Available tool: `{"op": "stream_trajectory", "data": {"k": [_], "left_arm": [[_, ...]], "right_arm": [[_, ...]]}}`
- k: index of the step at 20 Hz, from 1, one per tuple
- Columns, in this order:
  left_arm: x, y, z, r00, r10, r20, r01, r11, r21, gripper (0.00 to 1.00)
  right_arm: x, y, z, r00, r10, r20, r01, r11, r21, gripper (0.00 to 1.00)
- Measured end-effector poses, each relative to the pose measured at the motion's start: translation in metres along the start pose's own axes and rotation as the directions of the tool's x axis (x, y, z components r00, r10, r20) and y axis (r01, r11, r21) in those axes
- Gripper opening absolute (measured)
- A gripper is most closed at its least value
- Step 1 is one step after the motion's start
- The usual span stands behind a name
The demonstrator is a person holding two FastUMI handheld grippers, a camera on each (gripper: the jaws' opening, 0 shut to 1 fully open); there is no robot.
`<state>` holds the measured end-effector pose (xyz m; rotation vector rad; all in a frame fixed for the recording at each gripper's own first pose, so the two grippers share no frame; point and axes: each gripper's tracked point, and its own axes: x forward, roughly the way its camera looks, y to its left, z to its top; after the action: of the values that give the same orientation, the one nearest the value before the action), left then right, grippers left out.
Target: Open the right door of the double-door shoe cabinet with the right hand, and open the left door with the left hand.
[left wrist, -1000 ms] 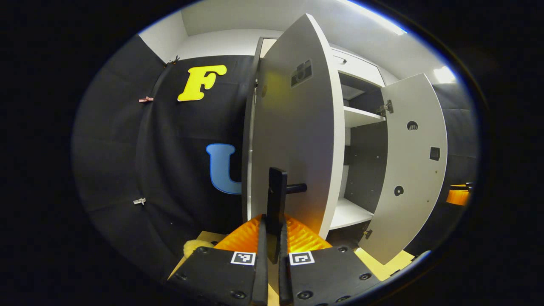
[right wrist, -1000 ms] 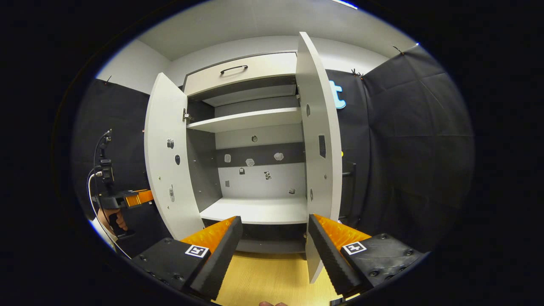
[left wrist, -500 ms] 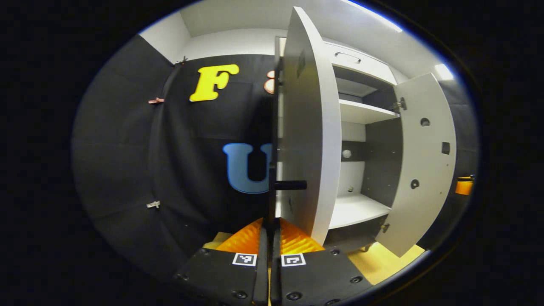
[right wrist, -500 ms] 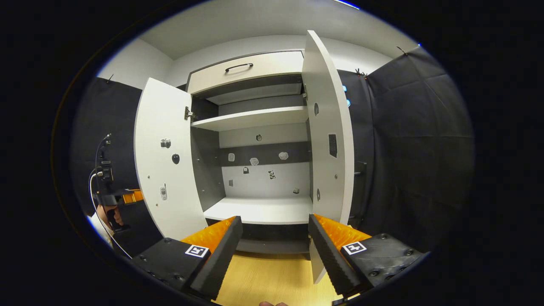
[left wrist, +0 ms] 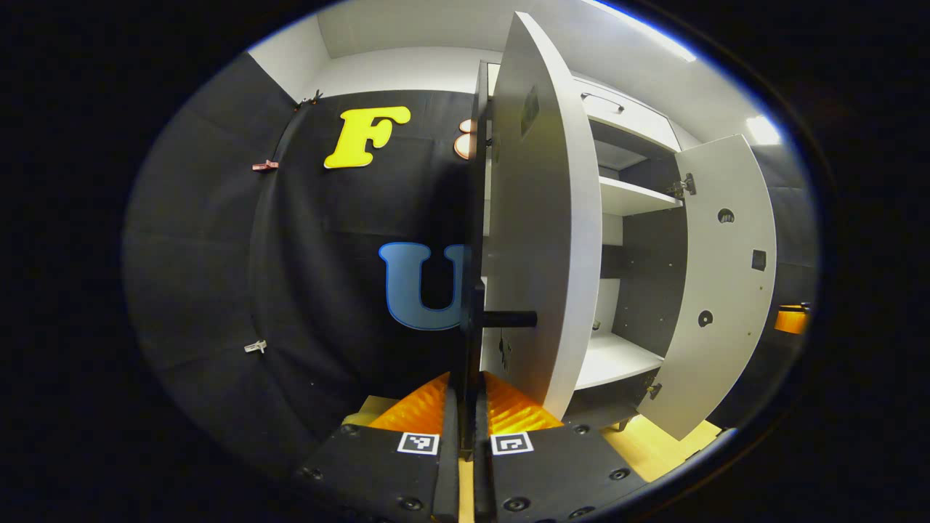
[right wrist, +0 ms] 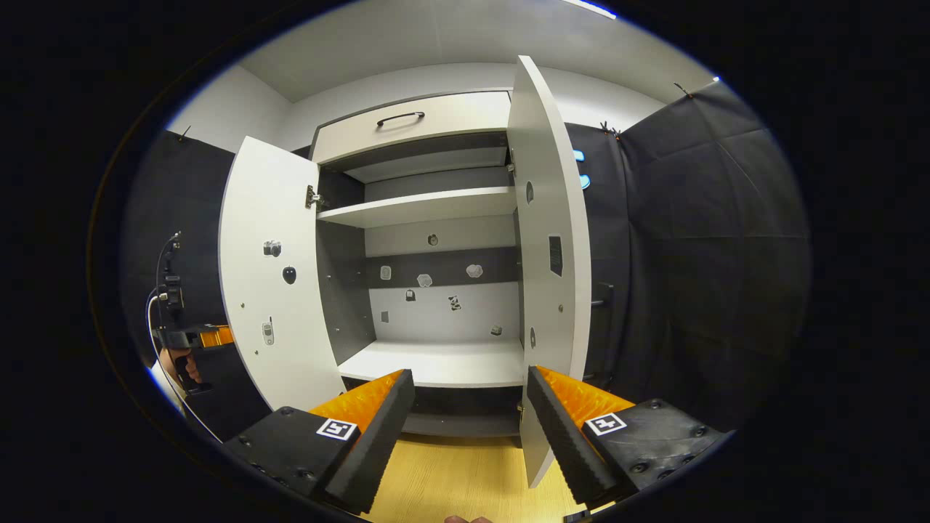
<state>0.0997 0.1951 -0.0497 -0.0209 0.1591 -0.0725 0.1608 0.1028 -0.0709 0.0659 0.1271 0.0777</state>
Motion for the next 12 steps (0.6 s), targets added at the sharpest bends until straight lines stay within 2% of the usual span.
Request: {"op": "stream_trajectory", "data": {"k": [8, 12], "left_arm": [[-0.035, -0.002, 0.001, 0.997, 0.081, 0.007, -0.081, 0.997, -0.016, 0.11], [-0.061, -0.019, -0.002, 0.997, 0.08, 0.011, -0.079, 0.996, -0.03, 0.2]], "right_arm": [[-0.005, -0.005, 0.0, 1.0, -0.001, -0.002, 0.001, 1.0, 0.004, 0.98], [-0.006, -0.01, 0.002, 1.0, -0.009, 0.005, 0.009, 1.0, 0.007, 0.98]]}}
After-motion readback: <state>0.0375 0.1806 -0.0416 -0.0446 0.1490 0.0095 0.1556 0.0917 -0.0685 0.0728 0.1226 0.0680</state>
